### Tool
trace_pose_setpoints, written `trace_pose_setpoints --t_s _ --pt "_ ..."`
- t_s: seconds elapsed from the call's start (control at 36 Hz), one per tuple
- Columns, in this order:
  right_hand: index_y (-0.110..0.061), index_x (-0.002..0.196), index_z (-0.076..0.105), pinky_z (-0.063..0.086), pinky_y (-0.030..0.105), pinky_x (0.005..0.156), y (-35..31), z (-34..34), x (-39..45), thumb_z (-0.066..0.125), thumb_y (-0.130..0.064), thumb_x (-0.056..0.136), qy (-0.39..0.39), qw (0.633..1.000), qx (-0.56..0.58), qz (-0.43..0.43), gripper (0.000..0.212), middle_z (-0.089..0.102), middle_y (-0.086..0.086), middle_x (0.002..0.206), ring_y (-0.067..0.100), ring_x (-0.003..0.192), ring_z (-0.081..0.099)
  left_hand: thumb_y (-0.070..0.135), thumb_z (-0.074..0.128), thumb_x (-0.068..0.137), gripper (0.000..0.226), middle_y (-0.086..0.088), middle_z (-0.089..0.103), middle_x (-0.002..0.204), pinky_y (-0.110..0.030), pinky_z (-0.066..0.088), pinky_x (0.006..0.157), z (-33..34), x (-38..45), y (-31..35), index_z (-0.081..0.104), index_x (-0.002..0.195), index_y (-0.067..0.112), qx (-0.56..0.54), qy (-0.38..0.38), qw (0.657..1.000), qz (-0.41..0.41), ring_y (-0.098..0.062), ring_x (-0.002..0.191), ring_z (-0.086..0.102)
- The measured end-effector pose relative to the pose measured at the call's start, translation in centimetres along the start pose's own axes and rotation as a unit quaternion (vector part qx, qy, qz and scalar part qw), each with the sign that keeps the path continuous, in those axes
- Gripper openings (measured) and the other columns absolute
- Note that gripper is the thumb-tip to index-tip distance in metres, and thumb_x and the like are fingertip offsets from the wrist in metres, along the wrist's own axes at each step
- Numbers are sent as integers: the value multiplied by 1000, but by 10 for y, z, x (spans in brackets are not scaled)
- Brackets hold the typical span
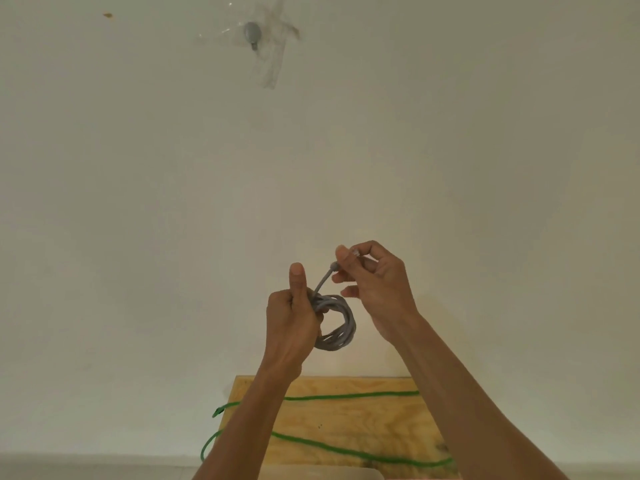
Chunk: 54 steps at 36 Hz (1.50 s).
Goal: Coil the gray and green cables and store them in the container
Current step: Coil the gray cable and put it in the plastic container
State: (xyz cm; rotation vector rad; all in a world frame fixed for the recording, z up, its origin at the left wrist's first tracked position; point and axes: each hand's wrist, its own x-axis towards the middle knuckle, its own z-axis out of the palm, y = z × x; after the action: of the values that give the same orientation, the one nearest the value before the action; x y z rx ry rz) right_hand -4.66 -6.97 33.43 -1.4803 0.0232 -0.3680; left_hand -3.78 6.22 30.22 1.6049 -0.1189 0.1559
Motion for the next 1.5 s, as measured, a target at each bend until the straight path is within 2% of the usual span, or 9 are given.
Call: trace_pose_setpoints --t_s 0.22,0.39,0.53,0.64,0.75,0.94,1.11,1.22,1.5 --pt "-1 83 67 54 26 59 29 -1 -7 74 -26 86 -58 993 31 100 26 70 13 78 19 66 64 64 32 95 79 -8 43 45 -30 36 43 1 7 5 54 57 -1 -26 52 998 -18 -21 41 35" --pt "-2 81 73 55 55 84 33 -8 -3 70 -35 88 -119 986 -50 106 34 68 10 76 27 77 60 70 33 90 88 -8 48 46 -35 43 52 0 11 -2 52 65 -13 24 61 998 4 -22 42 42" --pt "9 92 72 59 36 78 31 -13 -5 58 -20 98 -184 973 -20 134 32 70 11 79 26 85 66 62 34 96 73 -3 54 47 -37 48 55 1 12 -5 49 54 4 69 88 993 40 -22 47 50" --pt "-6 91 77 55 43 84 35 -9 -9 48 -33 102 -205 968 -28 145 41 74 11 87 22 82 68 58 33 100 55 -3 66 67 -39 56 70 1 14 -3 63 80 17 71 113 989 67 -20 66 66" --pt "-6 93 77 53 37 79 40 -7 -10 49 -28 102 -190 967 38 163 37 71 7 87 15 77 60 51 41 101 56 -8 64 59 -22 51 55 3 13 1 63 71 8 42 96 992 76 -14 52 63" --pt "-8 93 76 60 41 78 40 -9 -5 69 -13 90 -97 992 -77 35 8 76 14 85 30 74 68 55 44 98 61 -5 64 55 -32 49 61 1 13 -10 62 61 9 55 108 991 60 -17 52 56" --pt "-19 111 71 57 33 84 26 -12 -10 65 -31 94 -154 972 -176 19 22 78 -1 92 11 88 73 55 44 98 59 -6 60 55 -22 42 57 -4 20 -10 66 68 10 83 115 988 68 -7 48 53" --pt "-24 125 60 58 37 88 29 -8 -10 78 -15 80 -200 959 -199 23 49 76 1 98 16 93 72 57 44 98 65 -6 61 52 -16 43 52 -3 24 -11 64 62 6 84 100 990 55 -7 45 55" --pt "-8 120 60 57 37 80 35 -5 -8 69 13 75 -206 972 25 113 50 73 21 97 29 85 71 61 42 96 76 -19 61 56 -31 47 57 -4 28 -10 55 56 -2 120 82 987 74 -23 46 52"
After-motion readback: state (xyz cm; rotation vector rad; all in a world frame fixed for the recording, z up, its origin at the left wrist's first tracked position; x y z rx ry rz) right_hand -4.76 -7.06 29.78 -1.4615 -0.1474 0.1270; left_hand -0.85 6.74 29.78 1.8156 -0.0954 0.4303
